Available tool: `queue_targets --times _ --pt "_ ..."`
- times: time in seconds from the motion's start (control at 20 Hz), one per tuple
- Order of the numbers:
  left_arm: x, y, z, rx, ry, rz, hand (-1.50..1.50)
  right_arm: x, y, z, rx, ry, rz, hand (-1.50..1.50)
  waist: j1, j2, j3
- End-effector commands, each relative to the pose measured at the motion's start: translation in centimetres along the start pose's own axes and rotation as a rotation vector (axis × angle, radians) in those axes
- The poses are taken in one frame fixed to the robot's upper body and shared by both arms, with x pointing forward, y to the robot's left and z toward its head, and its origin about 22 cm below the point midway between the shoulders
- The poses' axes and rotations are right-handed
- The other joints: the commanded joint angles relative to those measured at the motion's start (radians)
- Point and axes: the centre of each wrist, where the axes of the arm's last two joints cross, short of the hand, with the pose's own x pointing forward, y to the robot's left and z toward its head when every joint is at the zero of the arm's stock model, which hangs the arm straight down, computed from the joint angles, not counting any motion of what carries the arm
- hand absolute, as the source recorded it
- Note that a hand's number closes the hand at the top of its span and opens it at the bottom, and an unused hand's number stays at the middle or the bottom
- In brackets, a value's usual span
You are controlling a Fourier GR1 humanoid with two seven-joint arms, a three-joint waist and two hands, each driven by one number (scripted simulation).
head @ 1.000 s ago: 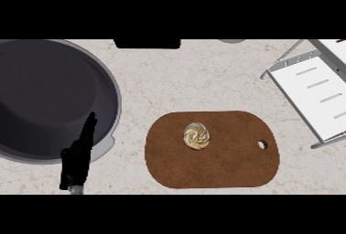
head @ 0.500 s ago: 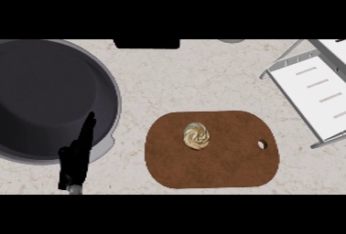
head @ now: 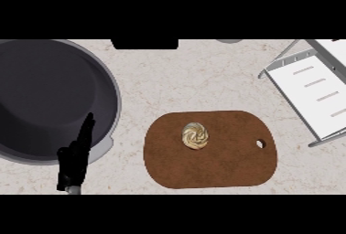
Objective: Pick the lemon from the cutting board and place it in the tiered basket
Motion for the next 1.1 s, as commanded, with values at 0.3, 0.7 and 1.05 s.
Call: queue_targets --times 0.3,0.7,1.05 --pt "-2.3 1.4 1.7 0.023 0.080 0.000 0.00 0.3 -10.7 -1.1 -0.404 0.032 -0.103 -1.50 -0.034 -0.004 -0.008" --pt "-2.6 2.1 1.8 0.073 0.105 -0.001 0.00 -3.0 -21.8 4.6 -0.432 0.051 -0.091 -1.50 -0.087 -0.014 -0.009" --pt "-3.4 2.4 3.2 0.094 0.118 0.010 0.00 -5.3 -30.4 9.3 -0.348 0.040 -0.091 -1.50 -0.100 -0.019 -0.007"
